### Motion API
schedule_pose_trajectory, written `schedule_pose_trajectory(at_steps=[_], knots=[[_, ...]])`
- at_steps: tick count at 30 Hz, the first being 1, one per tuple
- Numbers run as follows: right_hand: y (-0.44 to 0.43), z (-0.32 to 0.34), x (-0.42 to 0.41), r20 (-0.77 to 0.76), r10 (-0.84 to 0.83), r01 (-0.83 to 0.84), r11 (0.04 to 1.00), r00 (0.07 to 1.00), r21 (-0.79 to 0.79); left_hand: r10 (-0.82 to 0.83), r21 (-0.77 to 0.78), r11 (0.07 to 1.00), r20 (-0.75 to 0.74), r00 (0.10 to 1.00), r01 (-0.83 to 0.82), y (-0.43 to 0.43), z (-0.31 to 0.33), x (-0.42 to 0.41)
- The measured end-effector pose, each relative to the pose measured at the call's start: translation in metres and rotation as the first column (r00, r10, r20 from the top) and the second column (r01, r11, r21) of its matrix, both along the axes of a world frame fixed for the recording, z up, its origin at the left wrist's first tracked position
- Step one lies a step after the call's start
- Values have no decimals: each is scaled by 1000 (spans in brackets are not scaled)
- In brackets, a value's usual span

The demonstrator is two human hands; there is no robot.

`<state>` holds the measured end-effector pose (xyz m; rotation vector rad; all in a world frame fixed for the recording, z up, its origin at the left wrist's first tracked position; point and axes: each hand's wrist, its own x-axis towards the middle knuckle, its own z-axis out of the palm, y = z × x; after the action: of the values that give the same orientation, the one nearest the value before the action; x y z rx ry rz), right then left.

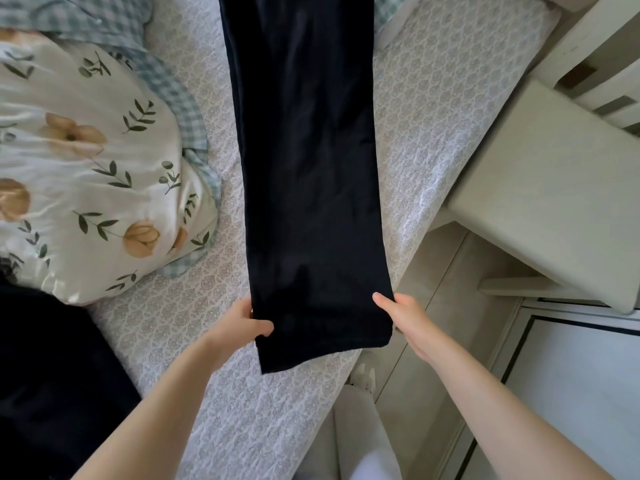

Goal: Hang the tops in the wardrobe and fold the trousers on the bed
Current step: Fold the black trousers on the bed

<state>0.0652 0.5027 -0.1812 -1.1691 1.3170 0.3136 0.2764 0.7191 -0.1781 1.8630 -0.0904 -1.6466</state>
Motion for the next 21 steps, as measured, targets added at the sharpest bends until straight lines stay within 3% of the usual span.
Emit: schedule_pose_trajectory(at_steps=[2,6,10,16,21], knots=[[-1,-2,-8,-15,17,-17,1000,1000,-3,-13,38,999,37,999,12,10,0,-6],[0,-2,-19,13,44,-43,999,999,-18,200,-43,979,-27,979,-201,22,1,-23],[2,4,-27,164,-190,172,978,968,118,367,-101,918,-158,917,-385,25,4,-29],[17,2,-43,84,-236,217,958,968,188,353,60,932,79,932,-358,35,-4,-48],[12,-1,-33,87,-232,214,961,969,177,358,72,927,123,926,-368,33,-11,-48]])
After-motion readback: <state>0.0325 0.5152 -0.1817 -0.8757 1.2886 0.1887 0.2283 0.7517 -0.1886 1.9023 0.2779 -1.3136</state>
